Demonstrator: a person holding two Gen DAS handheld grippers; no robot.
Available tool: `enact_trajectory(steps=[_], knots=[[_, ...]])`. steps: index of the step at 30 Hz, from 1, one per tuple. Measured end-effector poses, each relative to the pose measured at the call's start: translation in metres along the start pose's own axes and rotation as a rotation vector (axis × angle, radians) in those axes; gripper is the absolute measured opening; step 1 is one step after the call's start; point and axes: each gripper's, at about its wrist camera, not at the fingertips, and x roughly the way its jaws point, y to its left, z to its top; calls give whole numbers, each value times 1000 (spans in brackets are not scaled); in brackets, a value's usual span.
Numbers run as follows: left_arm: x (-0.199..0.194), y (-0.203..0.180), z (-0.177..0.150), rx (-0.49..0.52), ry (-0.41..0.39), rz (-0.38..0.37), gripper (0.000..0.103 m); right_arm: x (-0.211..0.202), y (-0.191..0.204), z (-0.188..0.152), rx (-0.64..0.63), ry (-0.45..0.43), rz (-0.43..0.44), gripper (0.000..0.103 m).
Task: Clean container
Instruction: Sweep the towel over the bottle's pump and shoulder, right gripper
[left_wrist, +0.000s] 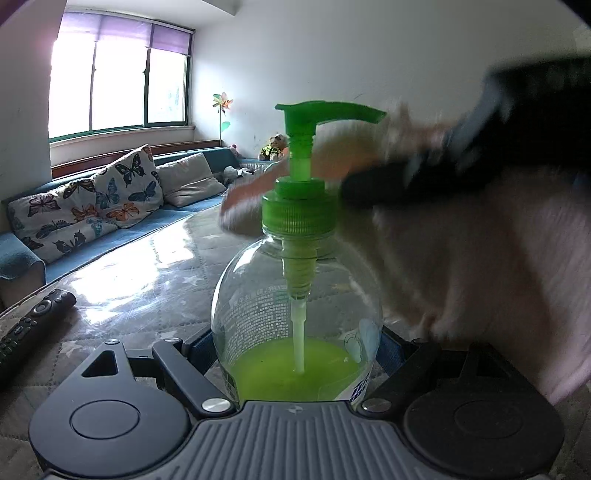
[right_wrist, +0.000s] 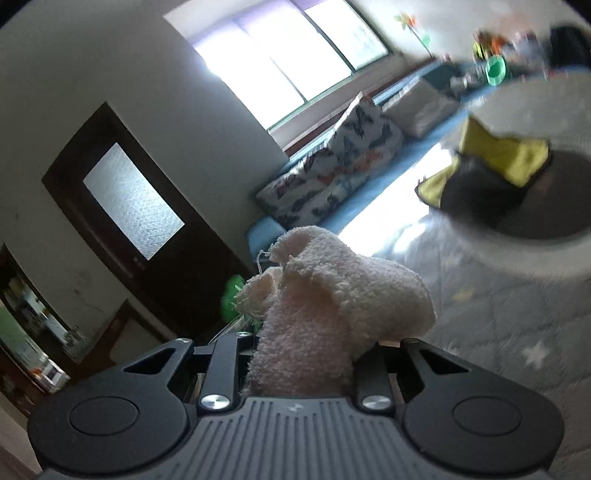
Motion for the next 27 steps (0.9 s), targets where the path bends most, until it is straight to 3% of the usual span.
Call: enact_trajectory(steps=[8, 13, 18, 20, 22, 27], knots=[[1, 0, 0, -5, 1, -3, 87, 4, -38, -7, 97, 2, -29, 24], [0, 1, 0, 28, 8, -22, 87, 2, -43, -12, 48, 39, -90, 24], [2, 4, 0, 80, 24, -58, 87, 8, -32, -23, -116, 120, -221, 33], [3, 4, 0, 68, 36, -51, 88, 7, -23, -28, -179, 134, -259, 48], [5, 2, -1, 49, 53, -32, 89, 5, -16, -32, -228, 137, -296, 57], [4, 0, 2, -41, 60, 31, 94, -7, -14, -35, -190, 91, -308, 60]])
